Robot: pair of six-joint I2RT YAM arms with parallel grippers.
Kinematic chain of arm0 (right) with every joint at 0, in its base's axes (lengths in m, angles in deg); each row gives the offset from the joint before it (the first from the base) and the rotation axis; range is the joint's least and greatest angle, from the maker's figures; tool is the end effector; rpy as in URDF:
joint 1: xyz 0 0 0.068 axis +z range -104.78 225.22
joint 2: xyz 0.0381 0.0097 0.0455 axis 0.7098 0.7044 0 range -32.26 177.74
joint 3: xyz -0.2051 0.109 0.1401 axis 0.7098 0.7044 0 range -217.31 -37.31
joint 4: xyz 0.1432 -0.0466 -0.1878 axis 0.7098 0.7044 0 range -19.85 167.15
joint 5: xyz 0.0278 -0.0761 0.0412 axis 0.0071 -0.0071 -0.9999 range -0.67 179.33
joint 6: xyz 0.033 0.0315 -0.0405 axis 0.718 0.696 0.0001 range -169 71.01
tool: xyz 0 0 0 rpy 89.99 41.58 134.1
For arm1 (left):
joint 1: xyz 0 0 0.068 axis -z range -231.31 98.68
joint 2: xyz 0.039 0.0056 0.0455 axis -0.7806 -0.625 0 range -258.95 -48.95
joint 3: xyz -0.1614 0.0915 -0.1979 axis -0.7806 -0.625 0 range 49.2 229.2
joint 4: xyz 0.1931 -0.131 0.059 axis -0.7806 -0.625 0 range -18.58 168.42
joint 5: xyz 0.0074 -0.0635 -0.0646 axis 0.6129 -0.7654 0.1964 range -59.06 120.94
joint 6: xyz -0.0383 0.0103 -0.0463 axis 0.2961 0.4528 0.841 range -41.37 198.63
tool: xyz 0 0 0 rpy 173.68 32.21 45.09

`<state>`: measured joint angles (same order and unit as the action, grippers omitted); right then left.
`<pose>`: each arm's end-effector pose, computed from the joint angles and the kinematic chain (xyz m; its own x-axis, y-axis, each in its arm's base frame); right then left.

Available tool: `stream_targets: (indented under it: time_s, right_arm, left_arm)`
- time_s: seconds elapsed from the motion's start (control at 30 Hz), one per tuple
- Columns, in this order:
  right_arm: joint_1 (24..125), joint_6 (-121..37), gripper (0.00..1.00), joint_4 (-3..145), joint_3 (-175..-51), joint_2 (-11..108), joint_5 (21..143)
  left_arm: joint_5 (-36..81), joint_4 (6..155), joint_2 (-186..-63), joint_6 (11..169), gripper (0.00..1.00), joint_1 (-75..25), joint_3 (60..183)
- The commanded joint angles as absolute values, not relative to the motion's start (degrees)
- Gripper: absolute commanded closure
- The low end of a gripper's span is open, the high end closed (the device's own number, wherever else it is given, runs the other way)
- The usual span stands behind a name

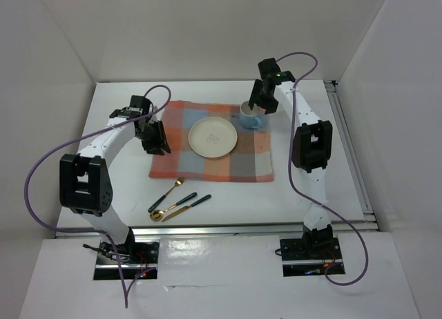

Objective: Set the dinner table for one person

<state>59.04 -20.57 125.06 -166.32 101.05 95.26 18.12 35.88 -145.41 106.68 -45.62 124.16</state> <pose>0.4746 0.1120 0.2449 -0.8223 0.2853 -0.4924 0.2334 0.9582 0.1655 0.3279 -0.0428 0.2419 -0.8805 -0.3731 -0.2924 -0.2502 0.8897 -0.3818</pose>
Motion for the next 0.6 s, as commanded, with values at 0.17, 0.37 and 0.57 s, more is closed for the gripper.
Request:
stream_targets:
  time_s: [0.17,0.37,0.57]
  right_arm:
    - [58.66,-21.4,0.11,121.39,-169.76,97.03,93.54]
    - [58.66,-21.4,0.0,122.53,-168.54,90.01,96.62]
    - [57.44,-22.54,0.0,122.0,-160.29,77.88,100.13]
  left_arm:
    - [23.21,33.68,-139.31,104.2,0.46,-43.4,120.14]
    - [27.08,33.68,-135.35,105.52,0.54,-38.75,112.5]
    - [29.01,34.91,-131.3,109.47,0.51,-34.44,106.87]
